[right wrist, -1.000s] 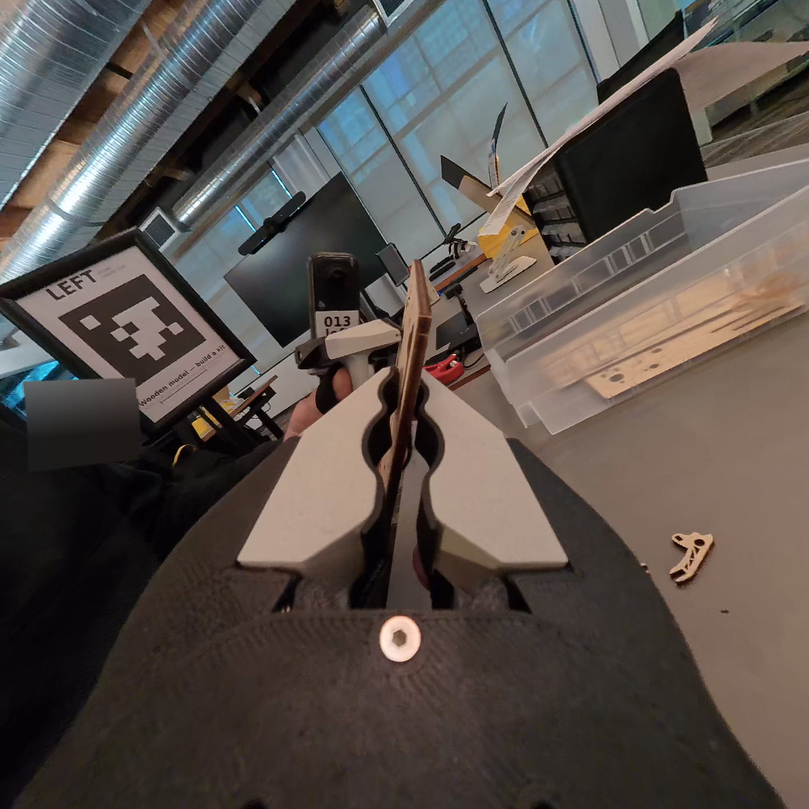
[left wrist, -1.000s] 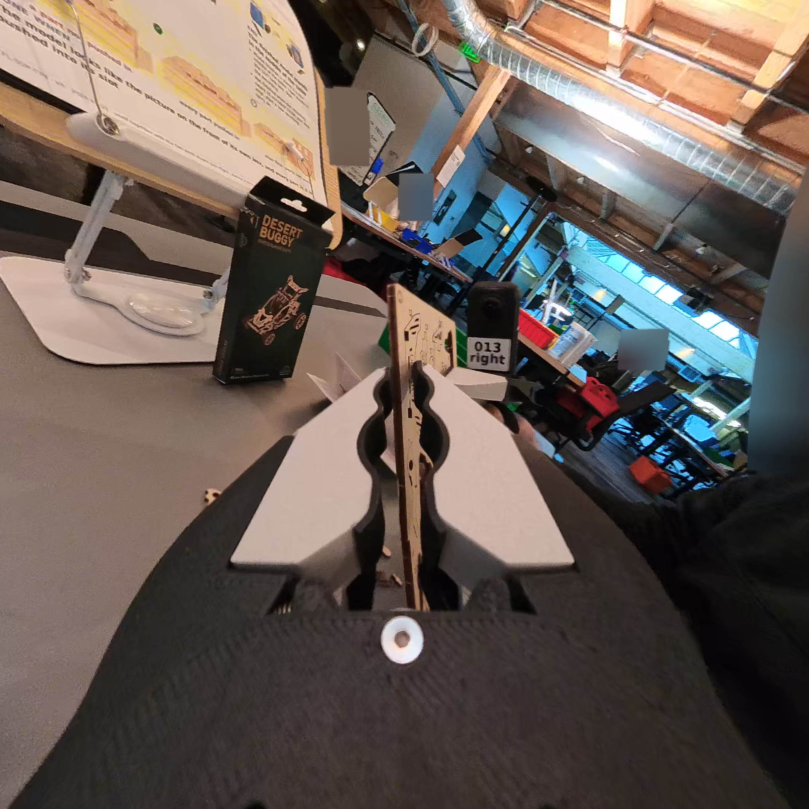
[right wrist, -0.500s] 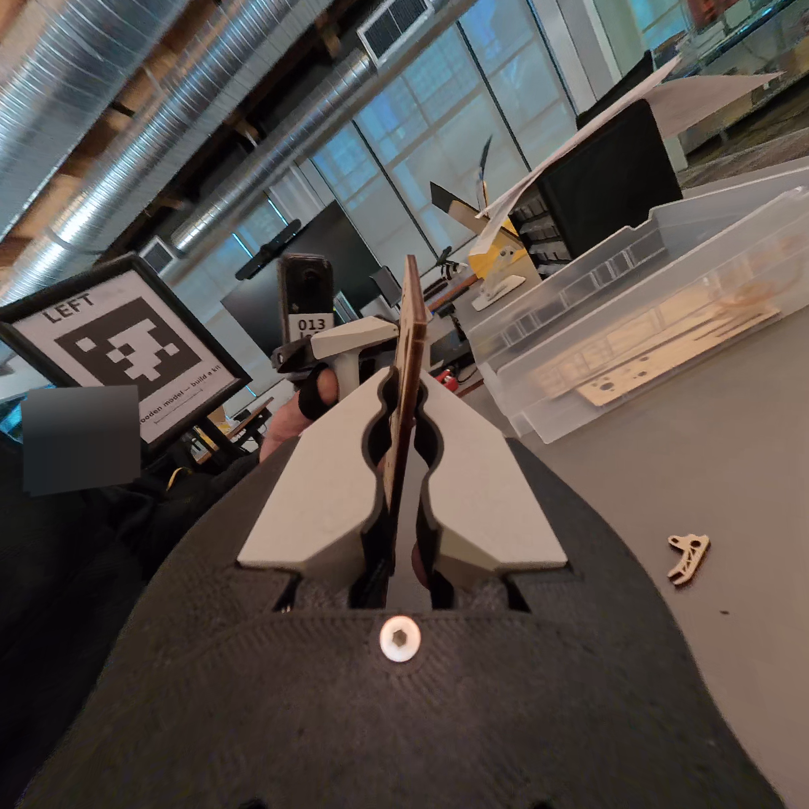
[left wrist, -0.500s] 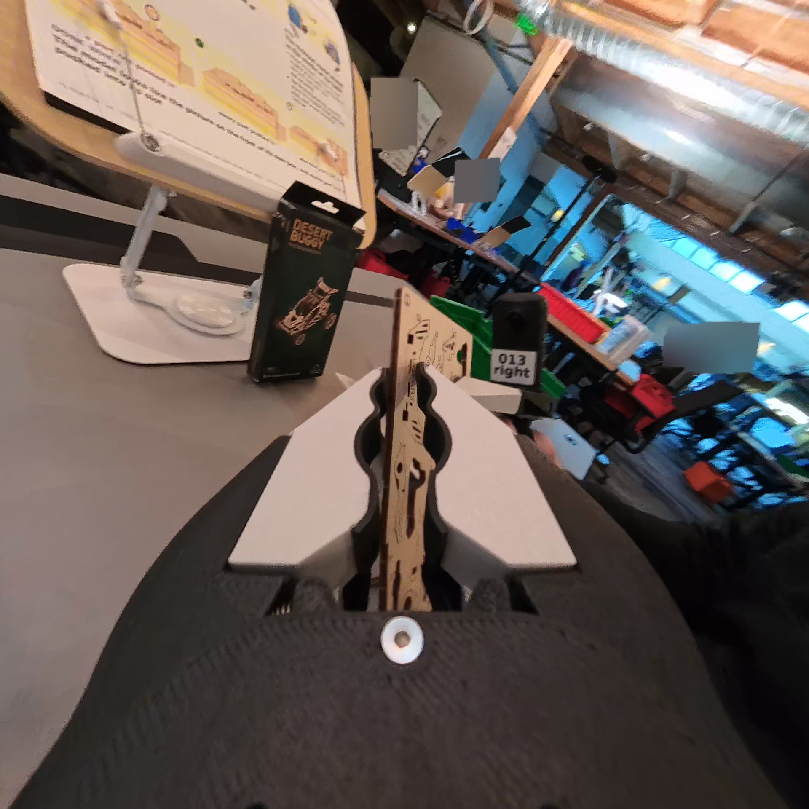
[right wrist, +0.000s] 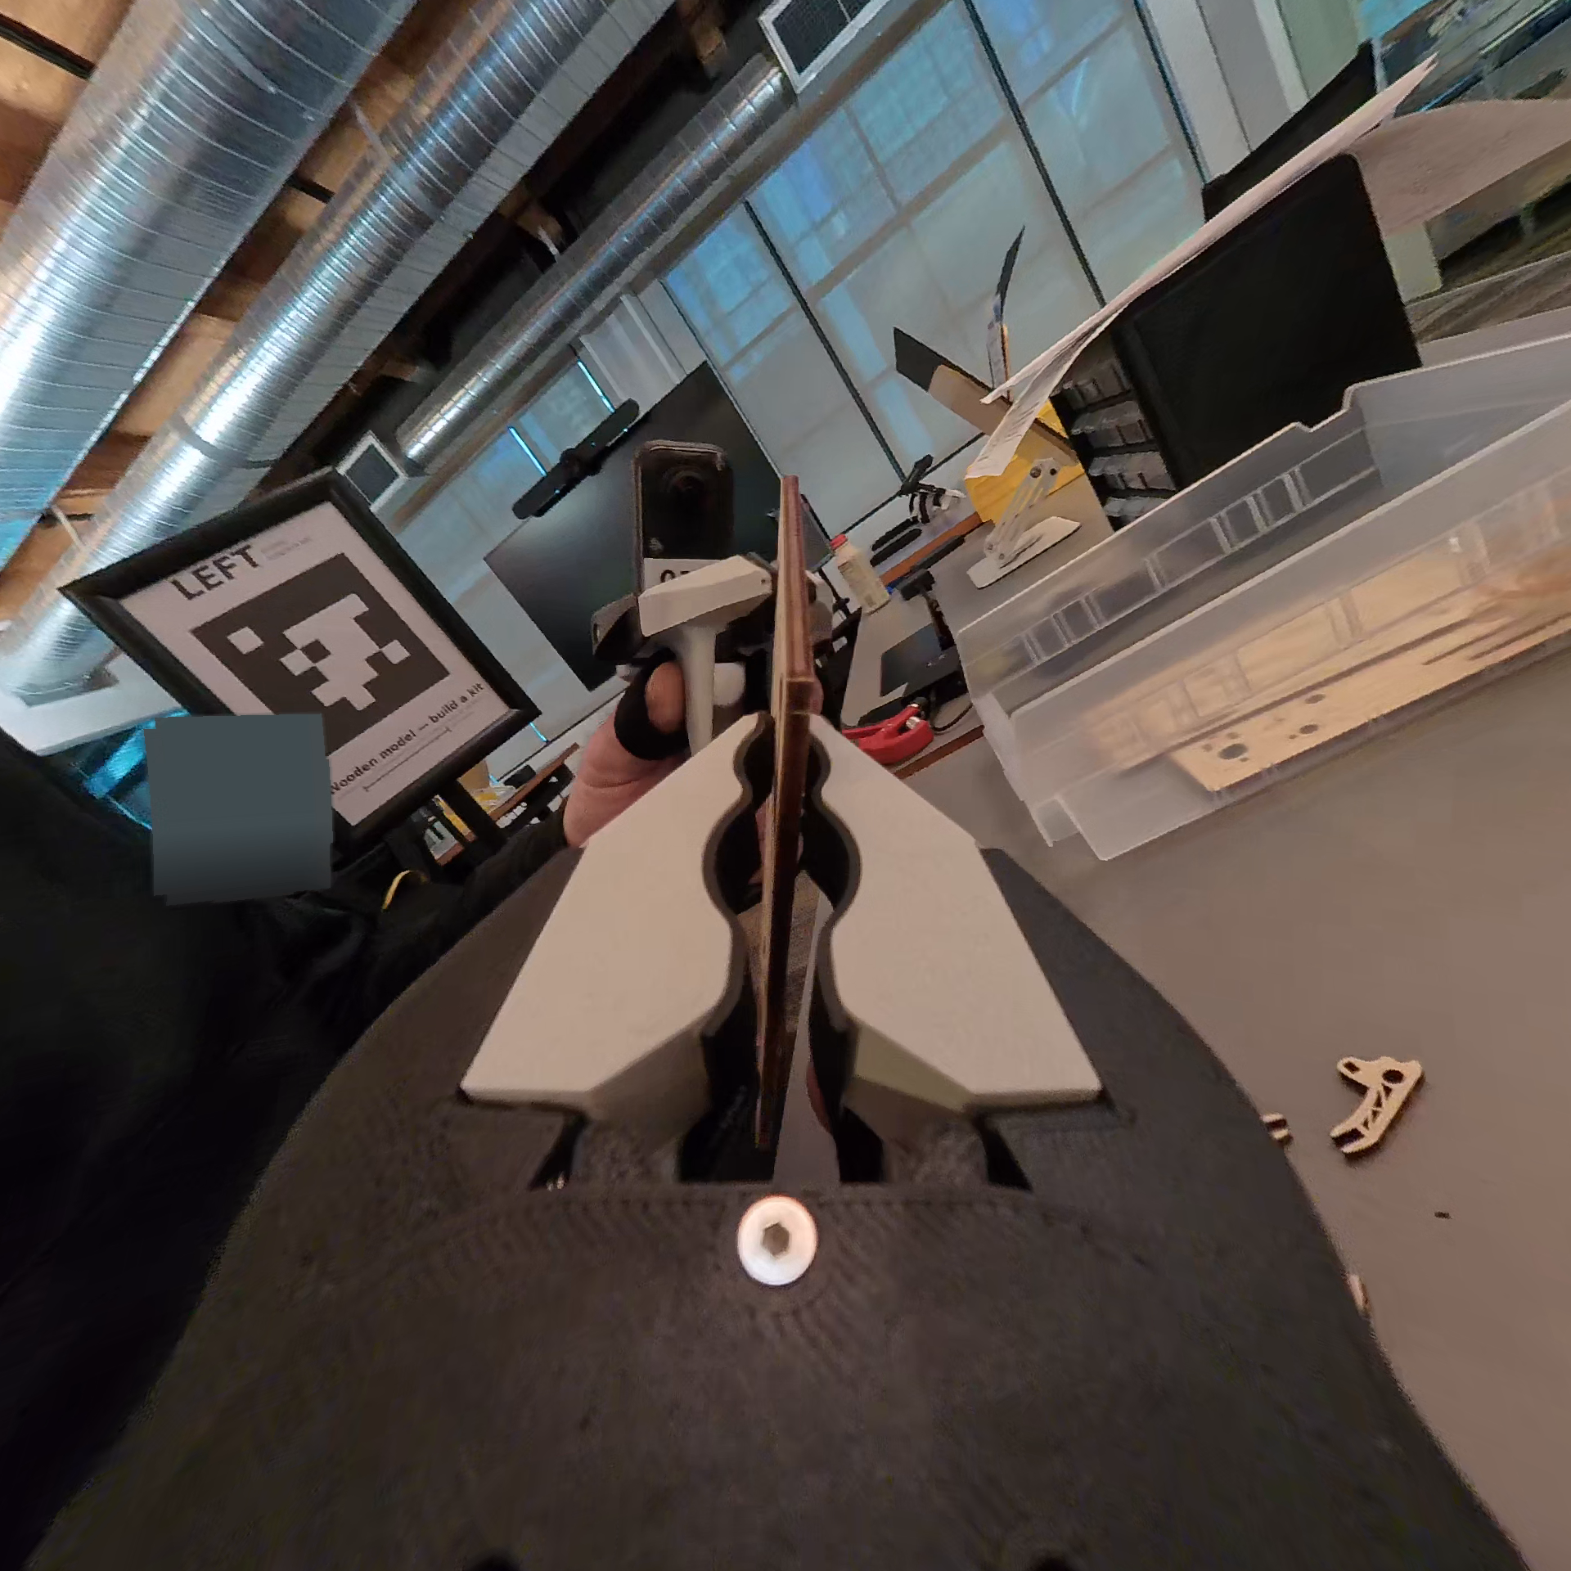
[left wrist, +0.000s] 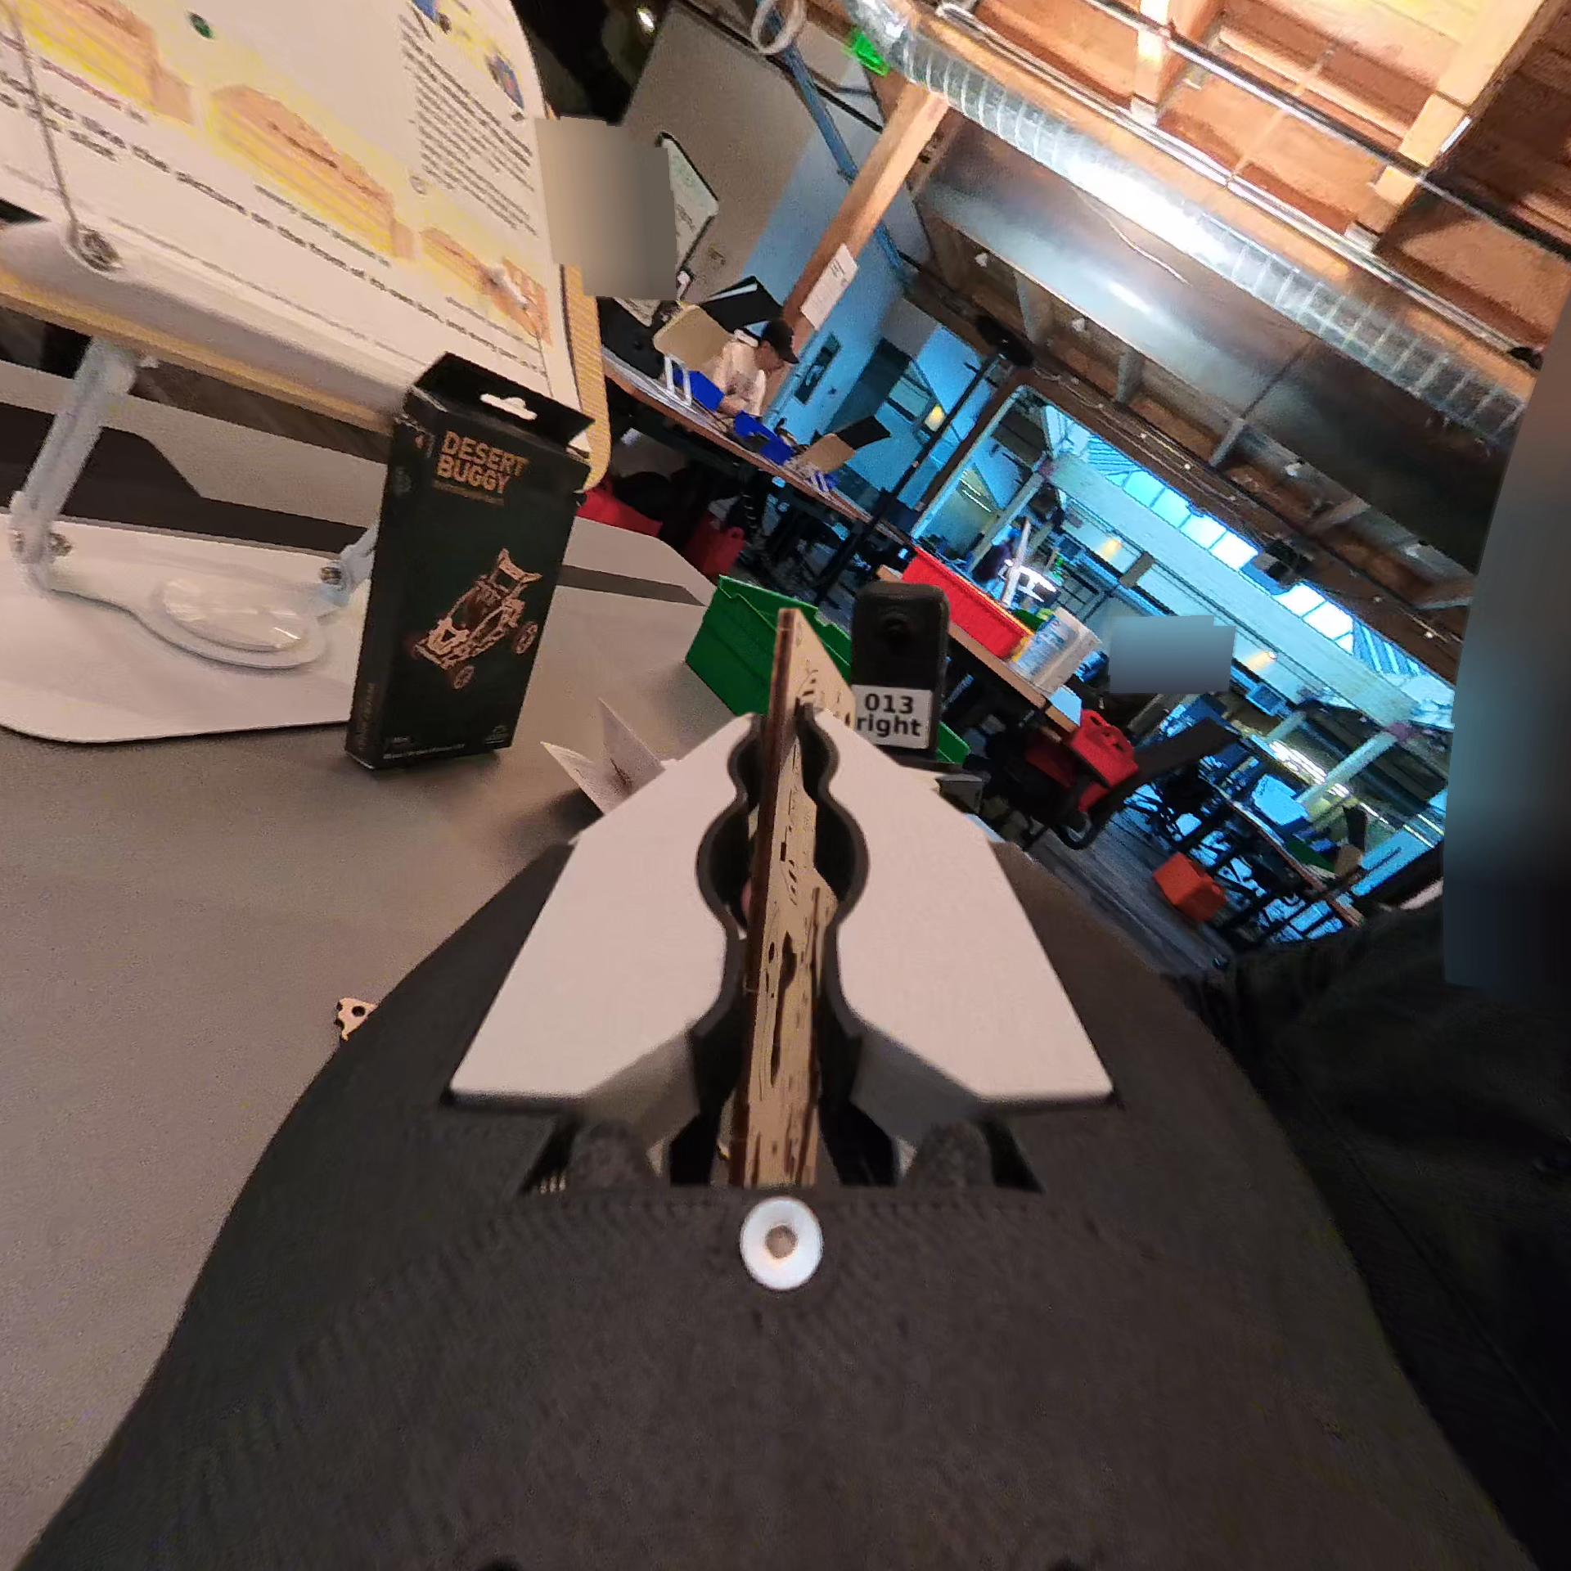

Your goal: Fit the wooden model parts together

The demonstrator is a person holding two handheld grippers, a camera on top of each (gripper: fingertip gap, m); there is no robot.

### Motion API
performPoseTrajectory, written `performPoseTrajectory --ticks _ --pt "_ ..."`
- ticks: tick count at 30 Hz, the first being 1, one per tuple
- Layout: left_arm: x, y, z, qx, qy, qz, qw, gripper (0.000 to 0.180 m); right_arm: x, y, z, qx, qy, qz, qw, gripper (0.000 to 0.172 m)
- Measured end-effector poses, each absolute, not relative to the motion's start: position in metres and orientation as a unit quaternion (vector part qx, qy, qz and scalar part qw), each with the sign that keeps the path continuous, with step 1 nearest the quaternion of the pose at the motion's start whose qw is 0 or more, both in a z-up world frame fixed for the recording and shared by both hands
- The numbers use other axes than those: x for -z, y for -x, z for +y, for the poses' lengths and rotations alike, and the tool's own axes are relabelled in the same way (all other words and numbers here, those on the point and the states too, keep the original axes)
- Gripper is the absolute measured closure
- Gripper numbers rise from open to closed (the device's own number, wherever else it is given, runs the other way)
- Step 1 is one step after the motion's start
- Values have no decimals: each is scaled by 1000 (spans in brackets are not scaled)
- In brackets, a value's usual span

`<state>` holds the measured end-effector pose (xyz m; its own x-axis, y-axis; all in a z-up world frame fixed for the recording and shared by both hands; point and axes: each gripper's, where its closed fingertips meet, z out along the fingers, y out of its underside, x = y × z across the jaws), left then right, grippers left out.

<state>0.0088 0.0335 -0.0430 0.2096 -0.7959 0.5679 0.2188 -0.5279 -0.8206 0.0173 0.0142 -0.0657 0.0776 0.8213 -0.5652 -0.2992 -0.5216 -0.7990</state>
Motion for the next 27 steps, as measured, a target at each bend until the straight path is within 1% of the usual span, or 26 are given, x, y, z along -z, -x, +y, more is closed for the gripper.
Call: performPoseTrajectory --ticks 2,4,6,10,13,21,22,24,27 --pt "42 -10 31 602 641 229 417 164 66 -15 14 -641 591 -225 435 171" --pt "45 -13 31 599 648 232 410 173 65 -13 13 -642 590 -226 434 171" --pt "44 -13 32 601 648 228 409 176 64 -13 13 -647 587 -221 433 170" --pt "45 -14 34 571 661 226 430 174 64 -14 13 -631 594 -233 442 169" --pt "43 -14 36 575 658 203 442 174 61 -15 14 -609 597 -248 460 168" --pt "48 -10 45 546 681 165 459 172 65 -13 19 -571 613 -247 486 168" --pt "51 -8 49 531 690 162 465 176 65 -11 18 -570 612 -249 488 168" --pt "57 -5 53 495 703 167 481 175 69 -8 20 -561 622 -246 487 168" --pt "51 -7 49 517 696 162 471 175 66 -9 19 -577 614 -238 483 168"
